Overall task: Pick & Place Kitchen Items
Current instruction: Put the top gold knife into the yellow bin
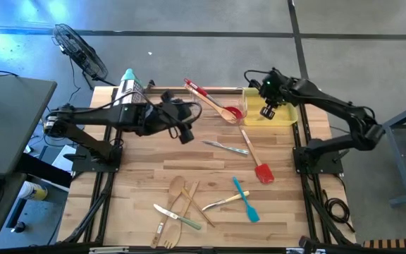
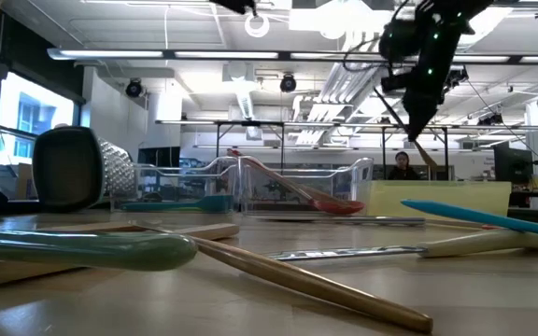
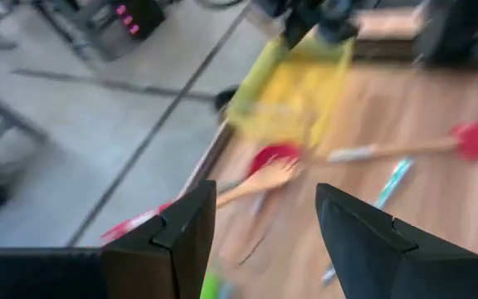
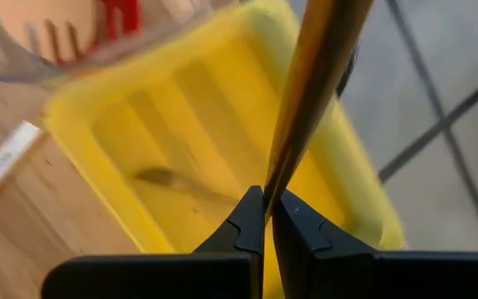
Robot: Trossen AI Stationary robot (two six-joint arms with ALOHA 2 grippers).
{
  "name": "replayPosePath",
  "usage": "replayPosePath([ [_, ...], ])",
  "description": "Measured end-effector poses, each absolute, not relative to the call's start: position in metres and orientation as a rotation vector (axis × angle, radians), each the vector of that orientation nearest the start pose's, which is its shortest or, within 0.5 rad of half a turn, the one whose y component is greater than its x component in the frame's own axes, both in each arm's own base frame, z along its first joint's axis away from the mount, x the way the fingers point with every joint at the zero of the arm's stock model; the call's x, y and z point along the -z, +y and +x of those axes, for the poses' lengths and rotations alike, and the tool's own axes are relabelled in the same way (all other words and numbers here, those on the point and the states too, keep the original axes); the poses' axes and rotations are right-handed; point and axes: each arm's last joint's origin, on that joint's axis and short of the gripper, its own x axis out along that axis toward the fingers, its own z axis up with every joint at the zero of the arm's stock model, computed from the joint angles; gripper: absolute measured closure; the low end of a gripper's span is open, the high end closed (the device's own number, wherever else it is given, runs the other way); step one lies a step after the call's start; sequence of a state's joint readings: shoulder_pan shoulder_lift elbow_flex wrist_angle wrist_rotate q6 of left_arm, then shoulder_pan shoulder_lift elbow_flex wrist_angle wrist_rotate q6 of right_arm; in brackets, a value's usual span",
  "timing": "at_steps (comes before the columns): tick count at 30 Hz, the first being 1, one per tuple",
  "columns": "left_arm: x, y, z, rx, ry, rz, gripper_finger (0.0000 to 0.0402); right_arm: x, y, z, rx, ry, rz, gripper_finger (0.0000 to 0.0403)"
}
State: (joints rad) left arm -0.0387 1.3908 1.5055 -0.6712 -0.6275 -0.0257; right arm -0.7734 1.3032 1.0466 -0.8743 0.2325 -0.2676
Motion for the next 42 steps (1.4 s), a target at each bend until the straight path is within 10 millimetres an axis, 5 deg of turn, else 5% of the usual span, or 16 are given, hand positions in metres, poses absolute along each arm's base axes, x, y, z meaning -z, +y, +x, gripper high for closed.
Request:
replayPosePath([
  [7,-0.399,0.009,0.267,-0.686,0.658,0.253,0.0201,-0.233,-0.191,0.166,0.717,1.448,0.243,0.0399],
  [18,-0.389,0.011,0.235,-0.735,0.874,0.282,0.0201,-0.203,-0.208,0.171,0.699,1.484,0.420,0.0399],
  [42,-0.388,0.010,0.230,-0.747,0.844,0.087,0.0201,-0.186,-0.214,0.174,0.685,1.527,0.487,0.0389],
])
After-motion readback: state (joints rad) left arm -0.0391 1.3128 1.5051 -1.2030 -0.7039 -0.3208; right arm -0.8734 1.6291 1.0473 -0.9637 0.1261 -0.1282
